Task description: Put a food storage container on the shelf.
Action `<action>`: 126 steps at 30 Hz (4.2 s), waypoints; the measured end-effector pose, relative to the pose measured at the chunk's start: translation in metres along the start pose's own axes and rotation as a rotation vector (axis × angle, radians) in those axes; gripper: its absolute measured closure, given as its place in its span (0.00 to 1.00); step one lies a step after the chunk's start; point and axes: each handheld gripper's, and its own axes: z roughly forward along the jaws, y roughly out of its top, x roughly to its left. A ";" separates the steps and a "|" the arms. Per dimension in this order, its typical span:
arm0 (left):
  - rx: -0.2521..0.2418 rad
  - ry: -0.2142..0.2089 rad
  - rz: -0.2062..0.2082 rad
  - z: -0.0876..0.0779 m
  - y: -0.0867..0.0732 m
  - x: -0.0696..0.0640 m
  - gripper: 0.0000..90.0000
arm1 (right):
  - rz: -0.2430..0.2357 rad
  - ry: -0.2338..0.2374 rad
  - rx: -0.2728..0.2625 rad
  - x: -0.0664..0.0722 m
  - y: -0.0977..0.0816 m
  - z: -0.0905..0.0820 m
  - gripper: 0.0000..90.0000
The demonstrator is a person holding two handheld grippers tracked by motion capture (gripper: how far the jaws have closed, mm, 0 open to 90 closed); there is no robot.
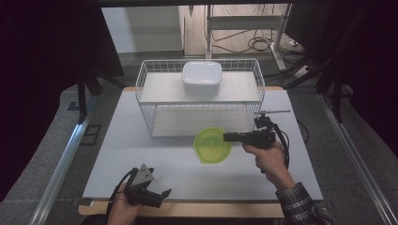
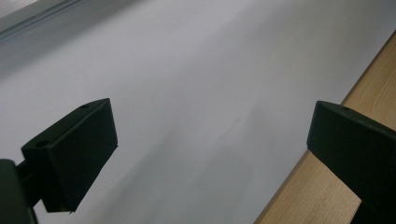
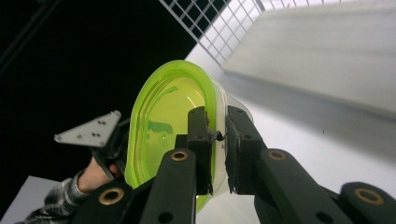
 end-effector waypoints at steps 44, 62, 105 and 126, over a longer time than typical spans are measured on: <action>-0.019 0.003 -0.030 -0.001 -0.001 0.004 0.00 | -0.045 -0.028 -0.199 0.049 0.108 -0.027 0.90; -0.017 -0.003 -0.031 -0.001 -0.002 0.004 0.00 | -0.043 -0.100 -0.284 0.069 0.157 -0.014 0.90; 0.014 -0.025 -0.013 0.002 -0.003 0.002 0.00 | 0.095 -0.318 -0.331 0.041 0.197 0.027 0.78; 0.009 -0.022 -0.019 0.002 -0.003 0.003 0.00 | -0.121 -0.325 -0.318 0.040 0.189 0.019 0.10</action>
